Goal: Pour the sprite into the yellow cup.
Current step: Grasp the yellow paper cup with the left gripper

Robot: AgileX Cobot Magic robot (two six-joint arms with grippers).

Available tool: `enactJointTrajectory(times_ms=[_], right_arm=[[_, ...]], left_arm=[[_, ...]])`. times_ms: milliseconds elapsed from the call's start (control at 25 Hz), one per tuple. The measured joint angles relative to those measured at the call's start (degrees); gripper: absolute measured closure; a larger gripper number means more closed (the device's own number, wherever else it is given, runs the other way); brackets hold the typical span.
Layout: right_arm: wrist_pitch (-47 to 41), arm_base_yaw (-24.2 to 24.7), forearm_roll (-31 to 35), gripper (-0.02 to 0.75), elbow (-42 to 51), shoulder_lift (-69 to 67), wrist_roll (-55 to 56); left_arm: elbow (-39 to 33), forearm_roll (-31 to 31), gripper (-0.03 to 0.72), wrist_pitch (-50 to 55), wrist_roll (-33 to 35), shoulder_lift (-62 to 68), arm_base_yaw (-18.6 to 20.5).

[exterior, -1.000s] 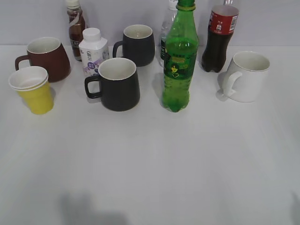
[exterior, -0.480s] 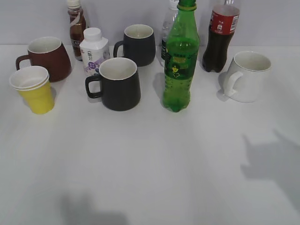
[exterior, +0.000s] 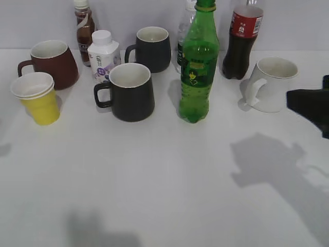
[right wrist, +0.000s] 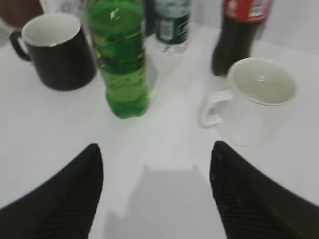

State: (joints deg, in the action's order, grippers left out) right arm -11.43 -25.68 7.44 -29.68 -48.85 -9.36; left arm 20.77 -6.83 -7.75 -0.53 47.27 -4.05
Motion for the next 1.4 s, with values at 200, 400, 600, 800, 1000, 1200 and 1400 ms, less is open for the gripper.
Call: enactJointTrajectory(times_ms=[200,400,600,800,1000,1200,1400], right_arm=[[5.84,-0.33,0.0,0.234,0.05,-5.73,-0.13],[11.12,-0.39,0.49,0.236,0.05,-9.82,-0.13],[13.75,-0.39,0.98,0.236,0.05,-11.66,-0.19],[14.69,-0.39,0.98,0.236,0.05,-13.28,-0.19],[14.83,-0.39,0.98,0.235,0.05,-14.02,-0.08],[15.41,-0.39,0.98,0.235,0.05,-14.13,-0.08],[16.9,-0.39,0.98,0.235,0.05,-14.18,-0.08]], left_arm=[[-4.99,-1.77,0.43,-5.58,0.0,4.54,-2.17],[-13.87,-2.58,0.428,-14.76,0.0,3.52,-4.62],[-15.89,-1.94,0.39,-18.67,0.0,5.36,-4.83],[-15.89,2.08,0.118,-26.93,-1.95,14.91,-4.83],[-15.89,6.12,0.046,-43.47,-2.36,28.12,-4.83],[-13.96,8.36,0.045,-59.74,-2.36,46.28,-4.9],[-6.99,11.98,0.05,-60.84,-2.42,59.33,-4.9]])
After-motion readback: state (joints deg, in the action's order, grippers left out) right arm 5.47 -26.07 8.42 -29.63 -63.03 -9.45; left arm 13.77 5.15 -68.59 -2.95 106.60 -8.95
